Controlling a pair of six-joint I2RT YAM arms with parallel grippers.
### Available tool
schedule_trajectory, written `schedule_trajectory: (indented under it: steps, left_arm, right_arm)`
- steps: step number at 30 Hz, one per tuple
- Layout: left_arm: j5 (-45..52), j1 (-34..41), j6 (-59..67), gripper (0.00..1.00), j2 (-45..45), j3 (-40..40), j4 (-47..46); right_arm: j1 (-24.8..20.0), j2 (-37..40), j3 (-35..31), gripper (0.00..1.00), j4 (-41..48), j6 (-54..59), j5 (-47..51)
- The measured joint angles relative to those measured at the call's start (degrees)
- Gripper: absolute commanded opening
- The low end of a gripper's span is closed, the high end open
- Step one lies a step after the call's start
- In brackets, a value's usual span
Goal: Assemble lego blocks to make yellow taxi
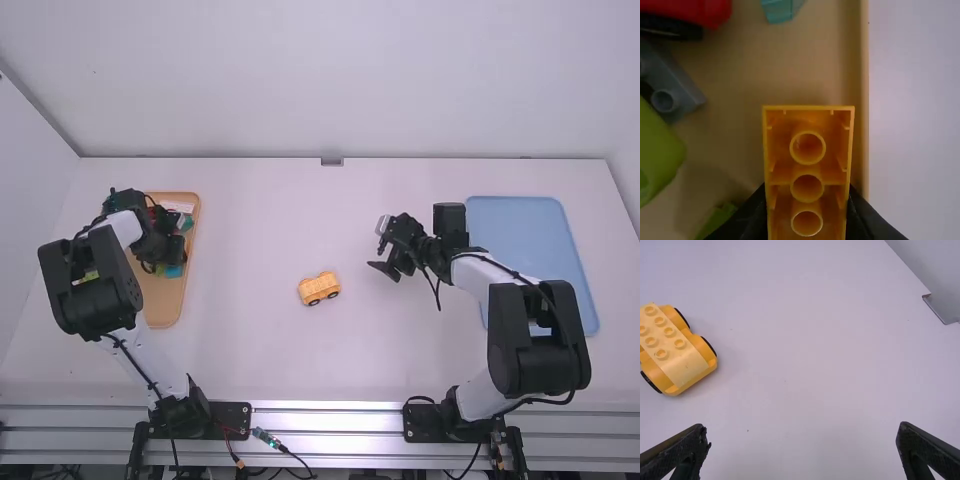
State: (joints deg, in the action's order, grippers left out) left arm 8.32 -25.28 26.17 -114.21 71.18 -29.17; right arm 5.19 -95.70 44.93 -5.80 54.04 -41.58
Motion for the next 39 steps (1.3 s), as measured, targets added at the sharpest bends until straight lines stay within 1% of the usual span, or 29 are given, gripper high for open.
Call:
schedule_trajectory:
  steps: [3, 4, 5, 7, 9, 11, 12, 15, 18, 20, 24, 27, 28, 31, 33, 36, 37, 39]
  left_arm:
    - [0.00, 0.00, -0.04, 0.25, 0.00, 0.00, 0.22]
    - [0.00, 0.00, -0.02, 0.25, 0.00, 0.00, 0.26]
    - [0.02, 0.00, 0.00, 0.21, 0.00, 0.00, 0.46]
    - [0.00, 0.00, -0.20, 0.18, 0.00, 0.00, 0.81]
    - [0.00, 0.00, -1.07, 0.11, 0.00, 0.00, 1.75]
    - [0.00, 0.00, -1.68, 0.09, 0.00, 0.00, 2.43]
    - [-0.02, 0.02, -2.40, 0.03, 0.00, 0.00, 3.04]
    - [0.00, 0.00, -3.32, 0.02, 0.00, 0.00, 3.52]
    - [0.02, 0.00, -4.72, 0.02, 0.02, 0.00, 3.56]
    - [0.33, 0.22, -5.22, 0.02, 0.37, -0.02, 3.32]
    - [2.45, 1.31, -5.66, 0.02, 5.29, -2.73, 6.73]
    - [5.35, 4.85, -5.86, 0.02, 14.84, -9.35, 15.39]
    - [5.81, 5.53, -5.97, 0.02, 16.17, -10.36, 16.74]
    - [11.30, 11.93, -5.86, 0.02, 25.55, -18.40, 25.99]
    - [14.95, 15.30, -5.77, 0.02, 28.89, -21.86, 30.25]
    - [25.27, 24.02, -5.90, 0.02, 34.49, -29.31, 41.57]
    - [26.62, 24.98, -6.03, 0.02, 34.86, -30.10, 43.23]
    - [33.83, 29.68, -7.56, 0.02, 35.91, -33.53, 52.17]
  right_arm:
    - [0.00, 0.00, 0.00, 0.99, 0.00, 0.13, -0.04]
    - [0.00, 0.00, 0.00, 0.99, -0.02, -0.02, -0.04]
    - [0.00, 0.00, 0.00, 0.99, 0.00, 0.00, -0.04]
    - [0.00, 0.00, 0.00, 0.99, 0.00, -0.04, -0.02]
    - [0.00, 0.00, 0.00, 0.99, -0.02, 0.09, -0.02]
    - [0.00, 0.00, 0.00, 0.99, 0.00, 0.00, -0.07]
    - [0.00, 0.00, 0.00, 0.99, -0.11, -0.04, -0.26]
    - [0.00, 0.00, 0.00, 0.99, -2.23, -1.70, -1.27]
    - [0.00, 0.00, 0.00, 0.99, -6.84, -6.21, -2.89]
    - [0.00, 0.00, 0.00, 0.99, -8.37, -8.11, -3.41]
    - [0.28, 0.00, 0.00, 0.99, -11.65, -12.20, -6.19]
    - [1.05, 0.00, 0.00, 0.99, -15.32, -15.69, -10.03]
    - [1.18, 0.00, 0.00, 0.99, -16.20, -16.41, -10.73]
    - [2.10, 0.00, 0.00, 0.99, -20.33, -20.31, -13.86]
    - [2.56, 0.00, 0.00, 0.99, -22.45, -22.12, -15.30]
    - [3.76, 0.00, 0.00, 0.99, -27.06, -25.40, -19.34]
    - [3.82, 0.00, 0.00, 0.99, -27.36, -25.66, -19.69]
    - [4.33, 0.00, 0.00, 1.00, -29.94, -27.17, -23.61]
